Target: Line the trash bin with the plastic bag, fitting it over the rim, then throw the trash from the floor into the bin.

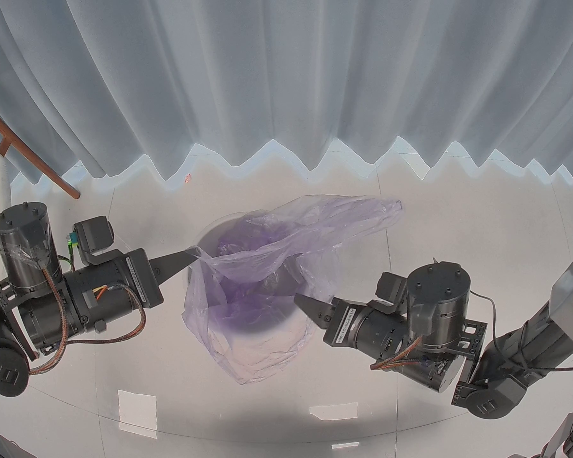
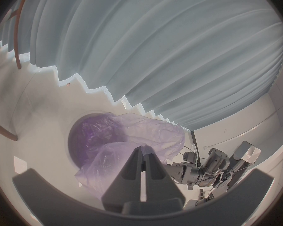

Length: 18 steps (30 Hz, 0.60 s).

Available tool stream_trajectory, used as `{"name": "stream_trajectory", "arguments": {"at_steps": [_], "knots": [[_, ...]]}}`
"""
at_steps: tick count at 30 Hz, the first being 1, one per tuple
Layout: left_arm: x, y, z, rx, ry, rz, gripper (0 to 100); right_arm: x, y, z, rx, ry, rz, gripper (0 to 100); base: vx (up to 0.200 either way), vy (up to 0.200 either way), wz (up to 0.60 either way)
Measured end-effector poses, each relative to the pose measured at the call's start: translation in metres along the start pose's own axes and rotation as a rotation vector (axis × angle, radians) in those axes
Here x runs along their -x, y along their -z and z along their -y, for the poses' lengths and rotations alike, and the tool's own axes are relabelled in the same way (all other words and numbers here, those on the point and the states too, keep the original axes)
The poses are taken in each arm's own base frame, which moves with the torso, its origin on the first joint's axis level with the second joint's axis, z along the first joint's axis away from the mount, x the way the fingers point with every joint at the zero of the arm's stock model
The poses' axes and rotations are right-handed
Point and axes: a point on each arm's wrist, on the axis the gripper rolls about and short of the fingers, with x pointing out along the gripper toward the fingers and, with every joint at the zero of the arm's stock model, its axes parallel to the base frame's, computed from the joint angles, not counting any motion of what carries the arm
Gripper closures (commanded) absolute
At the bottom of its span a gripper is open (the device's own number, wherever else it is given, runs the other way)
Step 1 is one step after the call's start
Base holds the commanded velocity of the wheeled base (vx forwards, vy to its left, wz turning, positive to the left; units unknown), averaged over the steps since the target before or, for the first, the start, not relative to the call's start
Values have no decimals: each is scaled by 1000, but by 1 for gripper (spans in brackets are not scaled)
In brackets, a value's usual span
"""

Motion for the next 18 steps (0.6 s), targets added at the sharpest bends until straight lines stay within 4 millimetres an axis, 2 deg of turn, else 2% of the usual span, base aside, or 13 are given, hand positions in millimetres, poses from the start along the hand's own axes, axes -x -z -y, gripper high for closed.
{"name": "stream_trajectory", "arguments": {"at_steps": [10,14,18], "knots": [[3,0,-4,2,-24,7,100,4,-14,11,-22,12,68,100,0,0,0],[7,-7,-12,4,-75,48,100,2,-23,6,-35,-32,123,100,0,0,0],[14,-10,-18,18,-128,46,100,-7,-23,-2,-40,-78,144,100,0,0,0]]}}
